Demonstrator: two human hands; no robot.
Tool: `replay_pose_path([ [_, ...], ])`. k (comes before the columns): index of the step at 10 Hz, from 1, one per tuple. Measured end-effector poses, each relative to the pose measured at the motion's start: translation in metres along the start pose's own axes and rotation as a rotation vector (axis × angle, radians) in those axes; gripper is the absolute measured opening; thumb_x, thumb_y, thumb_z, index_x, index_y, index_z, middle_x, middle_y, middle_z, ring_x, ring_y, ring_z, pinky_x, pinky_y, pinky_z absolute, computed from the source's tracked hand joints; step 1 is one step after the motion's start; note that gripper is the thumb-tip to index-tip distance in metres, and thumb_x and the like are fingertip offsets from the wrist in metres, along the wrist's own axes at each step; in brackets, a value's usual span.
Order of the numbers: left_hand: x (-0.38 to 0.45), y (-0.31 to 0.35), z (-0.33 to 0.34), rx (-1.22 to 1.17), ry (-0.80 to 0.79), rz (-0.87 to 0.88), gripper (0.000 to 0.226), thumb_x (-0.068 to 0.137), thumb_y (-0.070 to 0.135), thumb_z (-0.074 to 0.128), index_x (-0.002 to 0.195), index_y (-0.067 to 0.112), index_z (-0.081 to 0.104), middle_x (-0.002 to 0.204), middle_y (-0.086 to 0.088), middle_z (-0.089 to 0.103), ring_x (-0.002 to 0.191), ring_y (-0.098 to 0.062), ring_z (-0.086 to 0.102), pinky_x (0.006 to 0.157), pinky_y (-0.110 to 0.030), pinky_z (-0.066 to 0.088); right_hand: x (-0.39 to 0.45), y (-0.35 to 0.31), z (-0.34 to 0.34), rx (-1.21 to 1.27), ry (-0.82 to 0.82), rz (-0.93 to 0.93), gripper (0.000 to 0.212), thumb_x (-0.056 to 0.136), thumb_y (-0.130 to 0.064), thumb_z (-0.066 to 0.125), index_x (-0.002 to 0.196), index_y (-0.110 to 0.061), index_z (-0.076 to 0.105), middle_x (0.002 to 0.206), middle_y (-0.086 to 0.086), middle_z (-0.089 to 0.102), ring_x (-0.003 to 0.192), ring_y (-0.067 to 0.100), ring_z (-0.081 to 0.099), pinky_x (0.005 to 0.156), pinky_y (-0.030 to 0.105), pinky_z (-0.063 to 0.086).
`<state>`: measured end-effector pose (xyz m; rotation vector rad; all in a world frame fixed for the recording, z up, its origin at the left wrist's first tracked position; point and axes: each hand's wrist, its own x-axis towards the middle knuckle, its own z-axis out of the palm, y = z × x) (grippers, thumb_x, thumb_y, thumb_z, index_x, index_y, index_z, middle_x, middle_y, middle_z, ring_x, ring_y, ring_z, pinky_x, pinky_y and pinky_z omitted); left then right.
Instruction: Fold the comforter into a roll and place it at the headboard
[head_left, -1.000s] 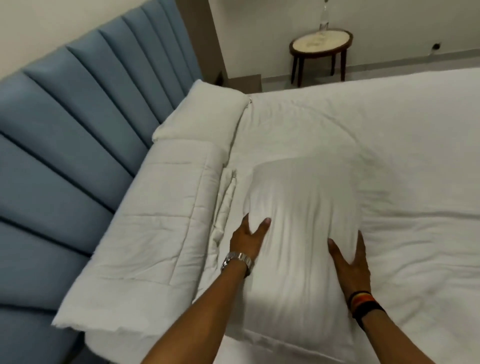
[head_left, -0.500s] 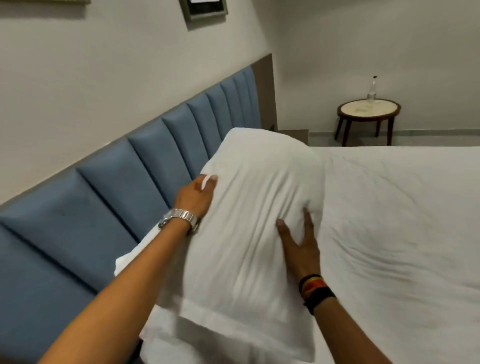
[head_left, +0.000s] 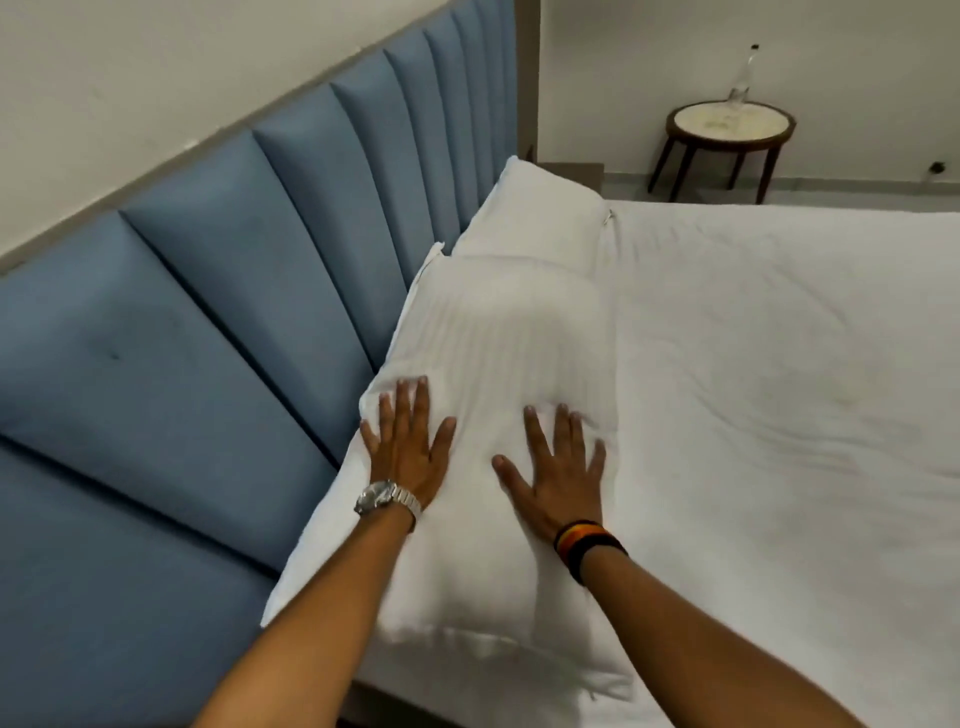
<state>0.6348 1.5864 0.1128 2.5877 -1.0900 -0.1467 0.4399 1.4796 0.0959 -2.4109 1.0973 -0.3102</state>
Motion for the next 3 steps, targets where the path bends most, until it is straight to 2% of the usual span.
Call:
replay_pose_path([
  [1, -0.003, 0.011, -0.025, 0.051, -0.105, 0.169, 0.067, 0.102, 0.064, 0.016, 0.159, 0.041, -0.012, 0.168, 0.008, -0.017, 0.153, -0.011, -0.018, 0.123, -0.051, -0.004, 0.002, -0.008, -0.024, 0.009, -0.165, 0.033, 0.087, 0.094, -0.083, 0.024, 0.164, -0.045, -0.011, 0.174, 0.004, -0.018, 0.160, 0.022, -0.020, 0.124, 0.061, -0.011],
  [2, 0.002, 0.033, -0.049, 0.069, -0.121, 0.203, 0.066, 0.103, 0.062, 0.015, 0.160, 0.039, -0.008, 0.167, 0.005, -0.019, 0.154, -0.018, -0.015, 0.122, -0.053, -0.003, 0.000, -0.021, -0.073, 0.169, -0.043, -0.005, 0.086, 0.097, -0.077, 0.038, 0.166, -0.043, 0.001, 0.176, -0.001, -0.008, 0.162, 0.018, -0.008, 0.127, 0.057, -0.008],
  [3, 0.042, 0.079, -0.102, 0.054, 0.013, 0.286, 0.066, 0.103, 0.060, 0.017, 0.162, 0.035, 0.001, 0.170, 0.001, -0.008, 0.156, -0.023, -0.005, 0.122, -0.055, -0.003, -0.002, -0.041, -0.150, 0.447, 0.404, -0.177, 0.064, 0.097, -0.051, 0.066, 0.155, -0.029, 0.049, 0.165, 0.004, 0.040, 0.153, 0.022, 0.037, 0.125, 0.051, 0.028],
])
